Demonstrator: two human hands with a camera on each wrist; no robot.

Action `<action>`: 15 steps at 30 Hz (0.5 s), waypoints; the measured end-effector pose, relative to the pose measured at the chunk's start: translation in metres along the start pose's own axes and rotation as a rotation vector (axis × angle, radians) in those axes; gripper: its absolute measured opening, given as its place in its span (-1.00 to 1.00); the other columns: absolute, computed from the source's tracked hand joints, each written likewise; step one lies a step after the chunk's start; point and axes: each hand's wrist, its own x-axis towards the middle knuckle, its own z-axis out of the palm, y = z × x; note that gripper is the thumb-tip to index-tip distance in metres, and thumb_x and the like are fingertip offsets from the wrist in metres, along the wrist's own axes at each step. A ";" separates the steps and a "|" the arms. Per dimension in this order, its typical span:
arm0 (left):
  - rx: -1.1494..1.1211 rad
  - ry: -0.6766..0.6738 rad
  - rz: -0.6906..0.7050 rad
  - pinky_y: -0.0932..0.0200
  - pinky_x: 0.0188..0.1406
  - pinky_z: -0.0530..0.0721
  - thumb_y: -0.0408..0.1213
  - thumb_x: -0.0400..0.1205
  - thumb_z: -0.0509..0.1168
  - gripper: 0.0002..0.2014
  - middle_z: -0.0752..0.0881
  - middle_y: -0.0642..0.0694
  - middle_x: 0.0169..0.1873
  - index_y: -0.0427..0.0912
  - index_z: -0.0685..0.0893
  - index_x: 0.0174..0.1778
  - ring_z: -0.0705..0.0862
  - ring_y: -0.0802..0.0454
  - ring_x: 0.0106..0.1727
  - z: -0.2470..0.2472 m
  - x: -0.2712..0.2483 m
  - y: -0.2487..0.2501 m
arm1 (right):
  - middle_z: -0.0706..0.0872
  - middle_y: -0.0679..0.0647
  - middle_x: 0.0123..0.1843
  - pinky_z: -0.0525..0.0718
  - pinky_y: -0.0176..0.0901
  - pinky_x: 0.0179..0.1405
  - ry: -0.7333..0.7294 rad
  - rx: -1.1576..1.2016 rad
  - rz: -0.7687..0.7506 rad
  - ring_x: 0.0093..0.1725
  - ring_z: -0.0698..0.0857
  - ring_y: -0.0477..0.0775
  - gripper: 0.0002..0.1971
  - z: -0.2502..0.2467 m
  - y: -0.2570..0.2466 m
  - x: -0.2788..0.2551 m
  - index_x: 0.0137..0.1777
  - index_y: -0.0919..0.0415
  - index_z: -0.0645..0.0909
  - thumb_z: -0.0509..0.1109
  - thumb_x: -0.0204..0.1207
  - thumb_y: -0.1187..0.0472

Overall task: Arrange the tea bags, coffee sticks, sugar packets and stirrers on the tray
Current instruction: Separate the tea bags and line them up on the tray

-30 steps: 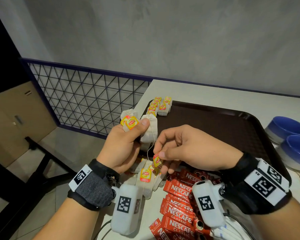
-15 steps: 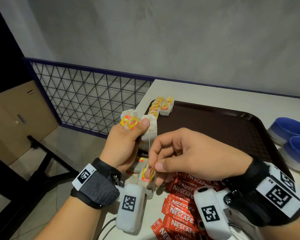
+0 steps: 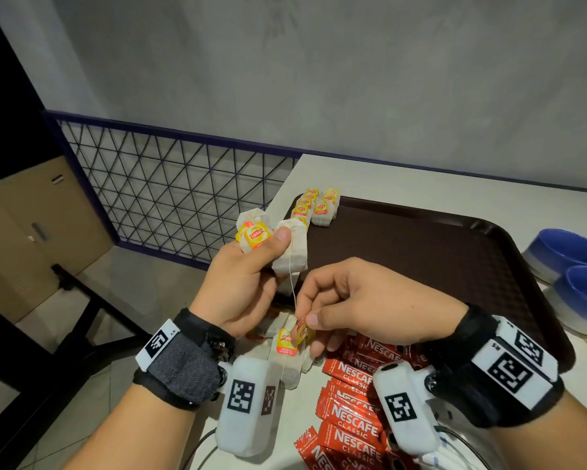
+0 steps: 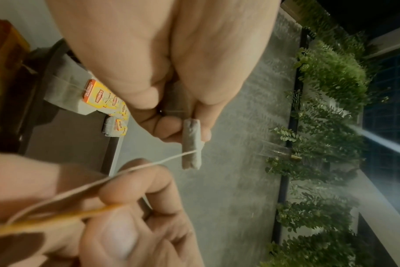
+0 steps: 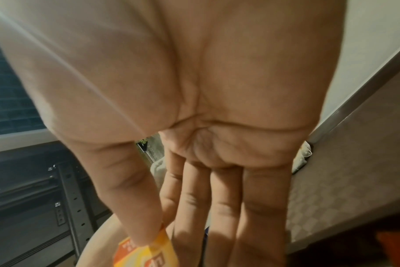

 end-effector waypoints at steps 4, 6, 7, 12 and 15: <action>-0.004 -0.060 -0.027 -0.22 0.46 0.59 -0.33 0.60 0.48 -0.56 0.70 -0.45 0.22 -0.56 0.65 0.30 0.68 -0.26 0.26 -0.003 -0.001 -0.001 | 0.80 0.51 -0.02 0.78 0.22 0.08 0.085 0.033 0.015 -0.01 0.87 0.37 -0.90 -0.006 0.004 0.001 0.15 0.40 0.68 0.40 0.70 0.40; 0.003 -0.107 -0.037 -0.09 0.25 0.74 -0.34 0.59 0.42 -0.62 0.74 -0.40 0.13 -0.53 0.69 0.26 0.73 -0.20 0.15 -0.004 -0.002 -0.002 | 0.84 0.42 -0.02 0.80 0.23 0.05 0.180 0.019 0.011 -0.04 0.87 0.35 -0.93 -0.009 0.005 0.002 0.11 0.34 0.72 0.43 0.69 0.37; 0.015 -0.130 -0.041 -0.03 0.16 0.78 -0.35 0.59 0.40 -0.66 0.76 -0.37 0.09 -0.50 0.72 0.22 0.76 -0.16 0.10 -0.004 -0.003 -0.003 | 0.86 0.30 -0.05 0.82 0.20 0.01 0.249 0.001 -0.004 -0.08 0.86 0.29 -0.94 -0.011 0.006 0.003 0.06 0.27 0.75 0.45 0.67 0.35; 0.075 -0.202 -0.063 0.09 0.05 0.81 -0.42 0.61 0.39 -0.80 0.83 -0.33 0.04 -0.40 0.80 0.09 0.84 -0.10 0.05 -0.002 -0.005 -0.003 | 0.71 0.09 -0.32 0.72 -0.07 -0.33 0.554 0.073 -0.099 -0.37 0.65 0.02 -0.89 -0.025 0.012 0.006 -0.02 0.15 0.80 0.46 0.65 0.34; 0.107 -0.227 -0.088 0.10 0.00 0.81 -0.42 0.56 0.38 -0.79 0.83 -0.32 -0.01 -0.41 0.78 0.07 0.84 -0.10 0.00 -0.001 -0.006 -0.005 | 0.73 0.25 -0.27 0.76 0.01 -0.27 0.556 0.280 -0.143 -0.29 0.69 0.19 -0.87 -0.030 0.009 0.002 0.02 0.38 0.74 0.36 0.67 0.49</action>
